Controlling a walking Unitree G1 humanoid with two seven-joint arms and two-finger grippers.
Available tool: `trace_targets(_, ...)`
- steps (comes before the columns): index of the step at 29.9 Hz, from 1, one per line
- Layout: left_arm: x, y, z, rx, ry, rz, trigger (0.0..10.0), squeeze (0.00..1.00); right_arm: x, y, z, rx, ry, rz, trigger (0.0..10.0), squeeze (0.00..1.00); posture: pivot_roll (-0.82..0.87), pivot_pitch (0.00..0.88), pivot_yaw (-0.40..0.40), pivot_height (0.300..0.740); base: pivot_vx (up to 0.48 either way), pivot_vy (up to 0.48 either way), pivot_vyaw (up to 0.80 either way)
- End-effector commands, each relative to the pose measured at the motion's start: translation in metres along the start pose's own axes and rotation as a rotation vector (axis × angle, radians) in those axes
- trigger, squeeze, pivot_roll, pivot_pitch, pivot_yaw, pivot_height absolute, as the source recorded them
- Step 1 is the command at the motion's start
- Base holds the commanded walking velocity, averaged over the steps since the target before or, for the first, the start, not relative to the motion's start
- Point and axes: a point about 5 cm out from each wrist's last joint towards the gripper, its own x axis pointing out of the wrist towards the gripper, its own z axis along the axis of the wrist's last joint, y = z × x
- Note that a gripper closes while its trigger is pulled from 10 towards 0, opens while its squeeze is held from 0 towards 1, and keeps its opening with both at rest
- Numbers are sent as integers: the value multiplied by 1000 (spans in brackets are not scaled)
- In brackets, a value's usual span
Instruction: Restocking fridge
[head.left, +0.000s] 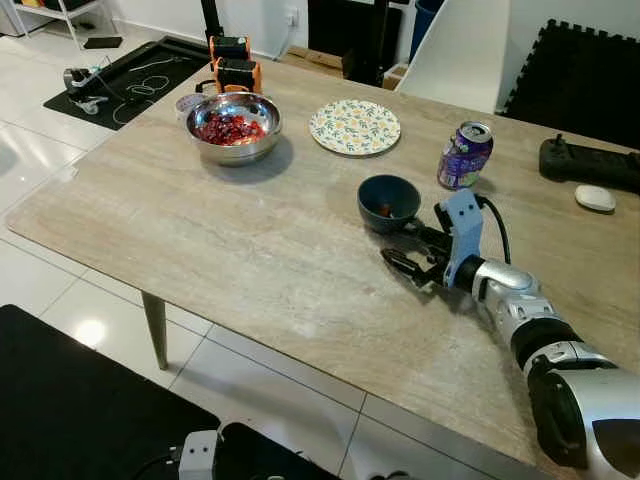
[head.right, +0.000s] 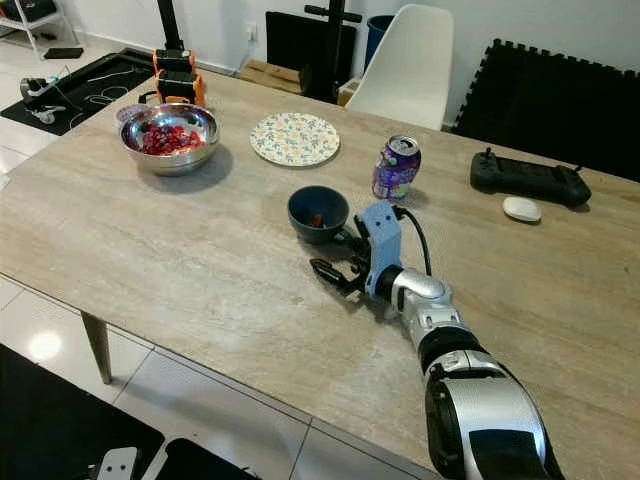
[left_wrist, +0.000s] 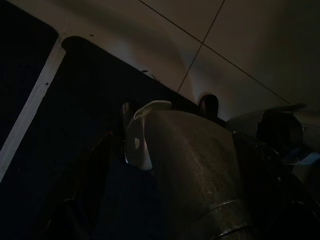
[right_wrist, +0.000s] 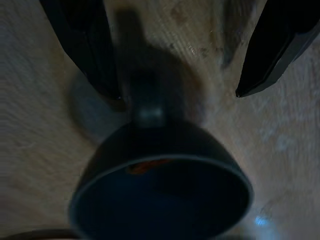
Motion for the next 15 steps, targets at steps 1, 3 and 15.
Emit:
trace_targets(1,-4,-3,-18,-7,76,-10,10000,0,0,0,-1,35,-19,-18,7216,0,74,145,-58,740,0,0,0)
trace_targets(3,-4,-4,-18,-8,76,-12,10000,0,1,0,2,36,-34,-28,10000,0,74,145,-58,740,0,0,0)
trace_targets(15,-3,-6,-18,-8,75,-18,10000,0,3,-1,11,68,-106,-36,10000,0,74,140,-60,740,0,0,0)
